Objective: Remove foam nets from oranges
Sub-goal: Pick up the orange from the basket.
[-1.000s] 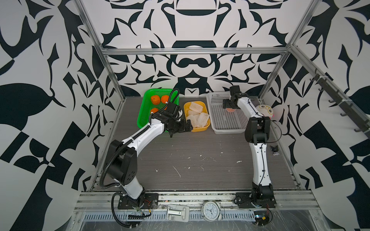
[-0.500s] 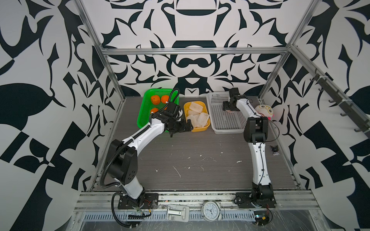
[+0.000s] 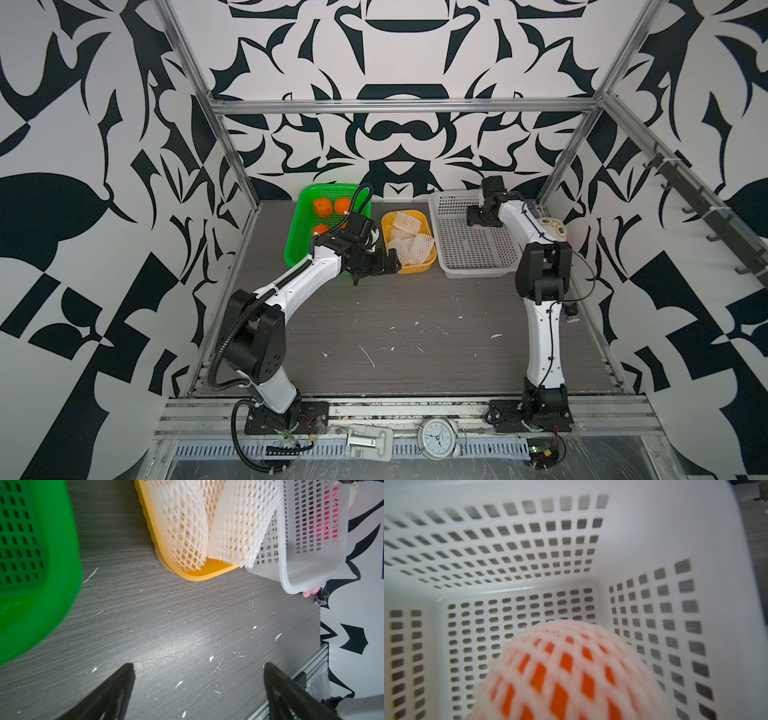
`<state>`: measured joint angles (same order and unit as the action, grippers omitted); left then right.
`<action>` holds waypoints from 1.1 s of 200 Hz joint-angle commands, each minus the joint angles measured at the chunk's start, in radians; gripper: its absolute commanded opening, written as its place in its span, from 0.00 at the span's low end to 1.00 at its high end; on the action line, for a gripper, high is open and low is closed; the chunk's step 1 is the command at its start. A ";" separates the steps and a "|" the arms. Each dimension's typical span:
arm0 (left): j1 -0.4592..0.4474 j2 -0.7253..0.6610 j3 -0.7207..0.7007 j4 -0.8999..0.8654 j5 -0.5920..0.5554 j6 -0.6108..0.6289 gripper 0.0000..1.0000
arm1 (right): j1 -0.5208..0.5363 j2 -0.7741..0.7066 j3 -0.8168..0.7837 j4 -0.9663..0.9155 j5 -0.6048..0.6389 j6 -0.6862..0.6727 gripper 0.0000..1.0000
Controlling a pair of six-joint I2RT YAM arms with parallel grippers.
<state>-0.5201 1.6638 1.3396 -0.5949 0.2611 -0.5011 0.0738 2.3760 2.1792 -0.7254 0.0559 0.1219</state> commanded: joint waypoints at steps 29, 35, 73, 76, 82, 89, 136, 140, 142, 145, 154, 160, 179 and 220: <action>0.001 0.009 0.011 -0.100 0.116 0.003 1.00 | 0.041 -0.197 -0.095 -0.201 -0.004 -0.044 0.70; 0.001 0.009 0.008 -0.105 0.126 0.005 0.99 | 0.049 -0.219 -0.109 -0.220 0.011 -0.048 0.69; -0.001 -0.084 -0.097 -0.010 0.199 -0.007 0.99 | 0.116 -0.381 -0.260 -0.248 0.098 -0.052 0.69; -0.001 -0.090 -0.103 -0.008 0.198 -0.008 0.99 | 0.122 -0.394 -0.274 -0.247 0.104 -0.052 0.69; -0.001 -0.097 -0.110 -0.010 0.196 -0.008 0.99 | 0.134 -0.419 -0.298 -0.248 0.111 -0.051 0.69; 0.000 -0.101 -0.116 -0.019 0.194 -0.006 0.99 | 0.147 -0.449 -0.328 -0.246 0.118 -0.048 0.69; -0.003 -0.184 -0.275 0.050 0.219 -0.048 0.99 | 0.251 -0.661 -0.590 -0.177 0.165 -0.007 0.69; -0.003 -0.191 -0.288 0.052 0.219 -0.048 0.99 | 0.263 -0.678 -0.610 -0.172 0.168 -0.003 0.68; -0.003 -0.196 -0.290 0.053 0.219 -0.049 0.99 | 0.269 -0.686 -0.620 -0.170 0.168 0.000 0.68; -0.003 -0.202 -0.296 0.053 0.219 -0.050 0.99 | 0.278 -0.698 -0.637 -0.166 0.172 0.003 0.68; -0.005 -0.218 -0.323 0.066 0.224 -0.061 1.00 | 0.307 -0.733 -0.678 -0.160 0.177 0.014 0.68; -0.010 -0.227 -0.347 0.084 0.237 -0.068 0.99 | 0.327 -0.755 -0.709 -0.156 0.181 0.022 0.68; -0.027 -0.236 -0.399 0.090 0.241 -0.077 1.00 | 0.392 -0.808 -0.793 -0.130 0.180 0.058 0.67; -0.030 -0.283 -0.494 0.095 0.225 -0.089 0.99 | 0.553 -0.843 -0.945 -0.082 0.159 0.130 0.66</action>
<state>-0.5484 1.4292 0.8867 -0.5125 0.4801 -0.5716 0.5560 1.5513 1.2884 -0.8516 0.2073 0.1844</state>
